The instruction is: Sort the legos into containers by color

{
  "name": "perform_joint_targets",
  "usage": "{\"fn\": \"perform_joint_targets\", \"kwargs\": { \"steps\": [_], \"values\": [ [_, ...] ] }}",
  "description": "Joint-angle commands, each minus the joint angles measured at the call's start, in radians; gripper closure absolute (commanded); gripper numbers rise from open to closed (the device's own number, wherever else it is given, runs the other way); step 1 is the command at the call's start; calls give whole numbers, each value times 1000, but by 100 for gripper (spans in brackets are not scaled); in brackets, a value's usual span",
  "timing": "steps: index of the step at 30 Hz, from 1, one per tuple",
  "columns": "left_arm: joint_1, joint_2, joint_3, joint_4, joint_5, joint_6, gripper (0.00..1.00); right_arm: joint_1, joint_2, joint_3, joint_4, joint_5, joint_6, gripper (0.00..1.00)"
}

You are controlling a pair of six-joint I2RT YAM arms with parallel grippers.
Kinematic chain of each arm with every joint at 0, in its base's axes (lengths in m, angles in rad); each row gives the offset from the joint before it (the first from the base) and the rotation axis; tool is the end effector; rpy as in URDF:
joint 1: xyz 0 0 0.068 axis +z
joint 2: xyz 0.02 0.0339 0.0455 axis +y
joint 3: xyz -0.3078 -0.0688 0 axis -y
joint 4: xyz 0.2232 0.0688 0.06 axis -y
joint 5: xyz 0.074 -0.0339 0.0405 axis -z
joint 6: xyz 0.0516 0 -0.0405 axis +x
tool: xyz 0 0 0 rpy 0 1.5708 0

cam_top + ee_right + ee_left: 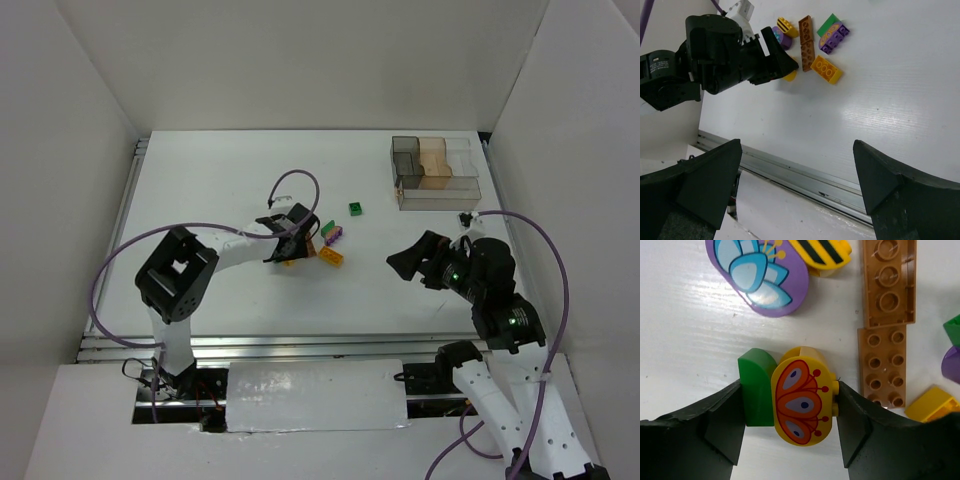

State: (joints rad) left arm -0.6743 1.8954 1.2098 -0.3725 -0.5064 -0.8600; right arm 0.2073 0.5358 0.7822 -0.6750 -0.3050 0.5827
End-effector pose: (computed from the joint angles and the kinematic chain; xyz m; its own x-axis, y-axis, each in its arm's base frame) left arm 0.3182 -0.2223 0.2065 -0.7171 -0.2753 -0.6404 -0.2809 0.9549 -0.0960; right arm 0.0646 0.0294 0.3321 -0.5947 0.4113 -0.6908 -0.1633 0.7795 0.6047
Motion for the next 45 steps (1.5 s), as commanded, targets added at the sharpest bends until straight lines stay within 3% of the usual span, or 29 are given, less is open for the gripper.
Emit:
{"fn": "perform_joint_targets", "kwargs": {
  "steps": [1, 4, 8, 11, 12, 14, 17, 23, 36, 41, 42, 43, 45],
  "values": [
    [-5, -58, -38, -5, 34, 15, 100, 9, 9, -21, 61, -31, -4, 1],
    [-54, -204, -88, -5, 22, 36, 100, 9, -3, -67, 145, -69, 26, 0],
    [-206, -435, -193, 137, 25, 239, 100, 9, -16, -113, 239, -75, 77, 0],
    [-261, -626, -318, 317, 168, 443, 100, 10, 44, -94, 262, -117, 101, 1],
    [-268, -680, -363, 428, 296, 493, 100, 10, 59, -78, 267, -155, 112, 2],
    [-281, -821, -470, 496, 446, 618, 100, 12, 99, -61, 301, -210, 123, 3],
    [-289, -961, -561, 576, 588, 688, 100, 50, 180, -3, 307, -335, 128, 5],
    [-297, -915, -448, 430, 746, 802, 100, 346, 250, 101, 267, -183, 115, 5],
    [-372, -872, -378, 408, 753, 848, 100, 564, 337, 29, 318, -49, 204, 15],
    [-383, -878, -380, 409, 700, 849, 100, 624, 385, 40, 324, -20, 207, 46],
    [-383, -875, -375, 405, 692, 849, 100, 627, 385, 37, 327, -17, 210, 64],
    [-383, -875, -374, 400, 694, 849, 99, 627, 383, 32, 339, -7, 215, 76],
    [-384, -875, -371, 399, 704, 849, 84, 629, 369, 11, 362, 4, 224, 100]
  ]
}}
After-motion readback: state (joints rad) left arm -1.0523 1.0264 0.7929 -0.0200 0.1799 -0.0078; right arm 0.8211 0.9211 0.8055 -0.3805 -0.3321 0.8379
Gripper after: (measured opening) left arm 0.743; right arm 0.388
